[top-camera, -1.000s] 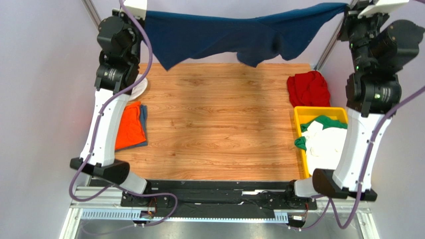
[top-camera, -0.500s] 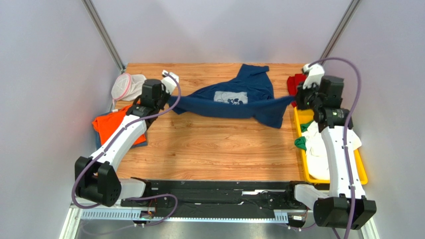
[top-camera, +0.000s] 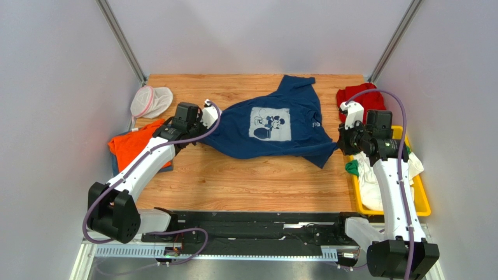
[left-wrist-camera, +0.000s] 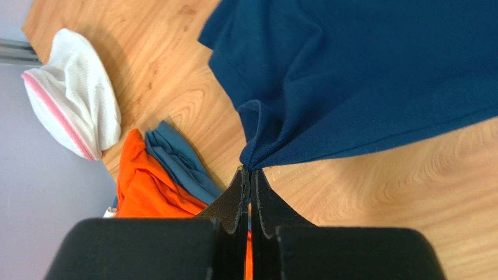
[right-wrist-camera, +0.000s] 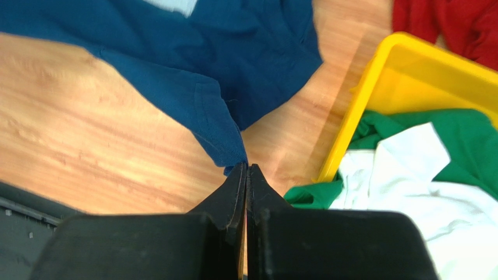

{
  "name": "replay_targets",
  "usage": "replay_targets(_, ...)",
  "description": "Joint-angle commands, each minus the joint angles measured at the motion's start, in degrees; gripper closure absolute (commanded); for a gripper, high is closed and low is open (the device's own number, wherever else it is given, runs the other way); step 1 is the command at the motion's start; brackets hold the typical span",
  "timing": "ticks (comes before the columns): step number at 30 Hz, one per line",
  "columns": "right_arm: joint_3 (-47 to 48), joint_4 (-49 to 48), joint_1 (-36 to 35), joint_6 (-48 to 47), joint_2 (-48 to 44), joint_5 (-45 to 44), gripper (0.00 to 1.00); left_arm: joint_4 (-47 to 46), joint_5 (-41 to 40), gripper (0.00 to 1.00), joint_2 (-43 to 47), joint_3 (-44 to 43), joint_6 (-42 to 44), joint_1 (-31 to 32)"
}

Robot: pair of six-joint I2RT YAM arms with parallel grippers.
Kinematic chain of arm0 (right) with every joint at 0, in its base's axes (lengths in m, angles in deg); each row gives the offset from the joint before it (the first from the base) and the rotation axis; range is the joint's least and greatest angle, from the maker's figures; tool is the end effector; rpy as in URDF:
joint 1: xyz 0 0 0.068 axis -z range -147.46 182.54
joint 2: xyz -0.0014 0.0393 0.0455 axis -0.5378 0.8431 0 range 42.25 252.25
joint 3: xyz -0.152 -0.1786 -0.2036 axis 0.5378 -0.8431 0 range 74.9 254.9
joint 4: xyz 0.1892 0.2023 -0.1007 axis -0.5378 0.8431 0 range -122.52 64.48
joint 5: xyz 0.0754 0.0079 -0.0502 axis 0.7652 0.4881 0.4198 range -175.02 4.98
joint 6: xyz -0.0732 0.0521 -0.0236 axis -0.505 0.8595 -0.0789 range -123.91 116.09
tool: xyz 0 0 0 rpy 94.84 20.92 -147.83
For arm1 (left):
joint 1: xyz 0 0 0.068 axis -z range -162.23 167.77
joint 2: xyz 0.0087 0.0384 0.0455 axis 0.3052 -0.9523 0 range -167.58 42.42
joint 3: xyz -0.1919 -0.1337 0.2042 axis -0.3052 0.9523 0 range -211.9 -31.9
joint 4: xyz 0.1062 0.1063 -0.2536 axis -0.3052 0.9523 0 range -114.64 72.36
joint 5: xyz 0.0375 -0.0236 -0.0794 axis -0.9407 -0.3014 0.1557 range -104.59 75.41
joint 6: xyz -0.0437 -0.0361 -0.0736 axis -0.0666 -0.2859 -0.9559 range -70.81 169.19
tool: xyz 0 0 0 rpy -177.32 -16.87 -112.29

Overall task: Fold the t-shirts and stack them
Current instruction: Flatten the tshirt out

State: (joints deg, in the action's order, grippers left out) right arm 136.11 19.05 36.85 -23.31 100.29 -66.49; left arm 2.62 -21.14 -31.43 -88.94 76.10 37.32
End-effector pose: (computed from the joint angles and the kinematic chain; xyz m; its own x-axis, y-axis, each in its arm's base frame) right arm 0.2393 0.0085 0.3312 -0.6573 -0.2661 -0.7050 -0.3787 0.9255 0.0038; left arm 0.3182 -0.1028 0.2715 -0.4690 0.6437 -0.6048 0.5242 0.7539 0.3960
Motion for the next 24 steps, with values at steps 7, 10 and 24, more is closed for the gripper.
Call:
replay_targets(7, -0.5, 14.8, 0.2, -12.4, -1.5, 3.4, 1.0, 11.2, -0.9, 1.0, 5.5, 3.5, 7.4, 2.0)
replay_targets(10, -0.4, 19.3, 0.2, -16.2, -2.0, 3.2, 1.0, 14.4, -0.8, 1.0, 6.5, 5.1, 8.4, 2.2)
replay_targets(24, -2.4, 33.3, 0.2, -27.4, -1.6, 2.0, 1.0, 24.8, 0.5, 1.0, 6.7, 9.0, 10.1, 3.6)
